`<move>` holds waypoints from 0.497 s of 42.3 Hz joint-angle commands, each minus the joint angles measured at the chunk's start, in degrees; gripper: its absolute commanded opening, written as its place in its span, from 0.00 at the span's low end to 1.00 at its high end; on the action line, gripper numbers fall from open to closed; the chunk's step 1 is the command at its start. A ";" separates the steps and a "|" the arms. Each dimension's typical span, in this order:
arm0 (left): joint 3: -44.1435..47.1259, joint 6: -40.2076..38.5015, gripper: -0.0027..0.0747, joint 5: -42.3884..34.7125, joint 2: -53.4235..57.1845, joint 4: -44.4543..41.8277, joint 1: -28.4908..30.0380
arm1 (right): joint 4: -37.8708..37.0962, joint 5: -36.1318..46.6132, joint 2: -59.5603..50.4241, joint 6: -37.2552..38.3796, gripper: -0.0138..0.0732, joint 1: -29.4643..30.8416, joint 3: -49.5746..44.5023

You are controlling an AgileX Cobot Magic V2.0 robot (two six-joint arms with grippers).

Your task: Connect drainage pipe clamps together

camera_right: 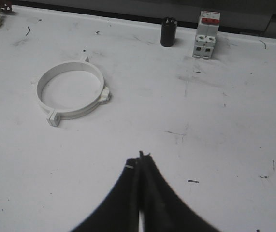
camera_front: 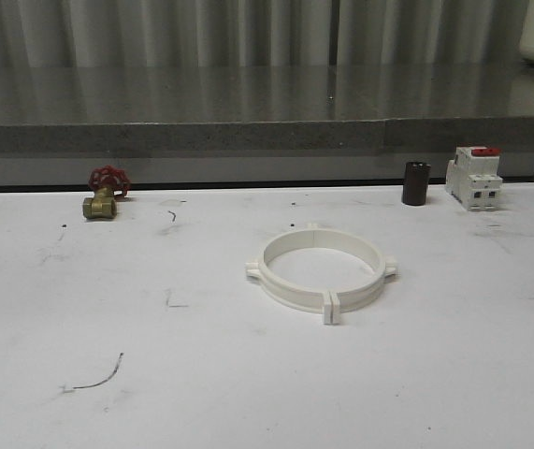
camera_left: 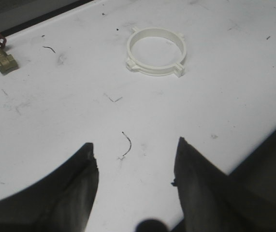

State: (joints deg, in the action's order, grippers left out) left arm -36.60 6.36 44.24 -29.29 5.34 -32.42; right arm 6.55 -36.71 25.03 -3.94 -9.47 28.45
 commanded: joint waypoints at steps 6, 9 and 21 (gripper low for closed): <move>5.85 -0.03 0.34 -13.28 8.24 0.71 10.56 | 0.40 4.06 0.16 -0.52 0.02 0.42 1.54; 10.25 -0.03 0.22 -18.73 12.79 0.33 15.21 | 0.40 4.06 0.16 -0.52 0.02 0.42 1.54; 28.11 -0.03 0.01 -39.83 26.22 0.28 30.51 | 0.40 4.06 0.16 -0.52 0.02 0.42 1.54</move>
State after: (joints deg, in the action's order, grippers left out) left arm -10.11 6.36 14.16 -4.87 5.23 -4.14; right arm 6.58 -36.71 25.03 -3.94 -9.47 28.45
